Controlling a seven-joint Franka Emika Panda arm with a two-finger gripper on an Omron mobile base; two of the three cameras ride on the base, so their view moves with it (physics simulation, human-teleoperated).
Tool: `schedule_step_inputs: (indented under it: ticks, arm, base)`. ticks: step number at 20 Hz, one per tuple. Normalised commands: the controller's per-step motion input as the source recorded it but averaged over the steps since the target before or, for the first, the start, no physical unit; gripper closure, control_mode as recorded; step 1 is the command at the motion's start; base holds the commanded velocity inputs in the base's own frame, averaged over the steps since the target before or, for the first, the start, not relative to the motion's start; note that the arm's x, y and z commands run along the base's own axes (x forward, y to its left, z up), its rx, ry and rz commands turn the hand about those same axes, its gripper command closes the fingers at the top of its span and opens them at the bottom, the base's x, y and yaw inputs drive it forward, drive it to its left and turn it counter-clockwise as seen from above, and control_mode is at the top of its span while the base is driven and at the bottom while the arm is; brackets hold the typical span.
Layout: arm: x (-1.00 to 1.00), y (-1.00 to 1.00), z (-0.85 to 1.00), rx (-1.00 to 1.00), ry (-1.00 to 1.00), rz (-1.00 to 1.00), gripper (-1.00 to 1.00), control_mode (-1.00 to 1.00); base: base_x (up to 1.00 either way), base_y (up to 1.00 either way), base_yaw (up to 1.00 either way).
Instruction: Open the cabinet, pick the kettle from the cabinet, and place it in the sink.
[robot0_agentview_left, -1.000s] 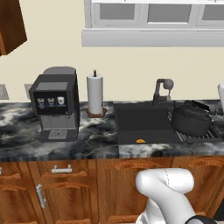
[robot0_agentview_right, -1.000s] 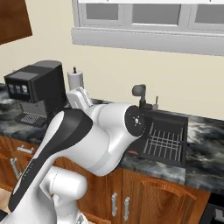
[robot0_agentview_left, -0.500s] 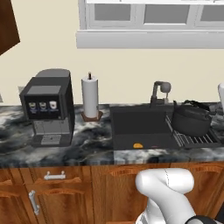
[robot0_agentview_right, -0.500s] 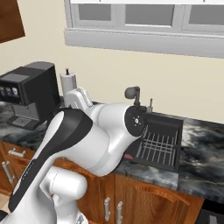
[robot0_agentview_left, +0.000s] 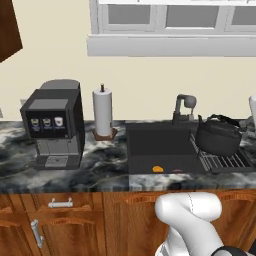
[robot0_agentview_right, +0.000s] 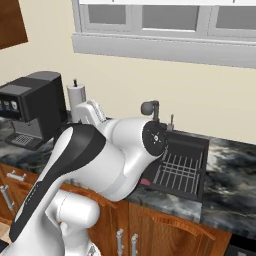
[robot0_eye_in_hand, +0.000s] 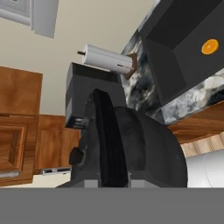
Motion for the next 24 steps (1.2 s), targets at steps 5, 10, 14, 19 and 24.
schedule_step_inputs:
  ticks: [5,10,14,19,24]
  arm:
    - [0.0,0.0,0.0,0.0,0.0,0.0,1.0,1.0]
    - [0.0,0.0,0.0,0.0,0.0,0.0,1.0,1.0]
    - [0.0,0.0,0.0,0.0,0.0,0.0,1.0,1.0]
    - [0.0,0.0,0.0,0.0,0.0,0.0,1.0,1.0]
    - [0.0,0.0,0.0,0.0,0.0,0.0,1.0,1.0]
  base:
    - [0.36,-0.25,0.02]
    - [0.4,-0.23,0.0]
    - [0.34,-0.22,0.0]
    - [0.18,-0.15,0.0]
    - [0.0,0.0,0.0]
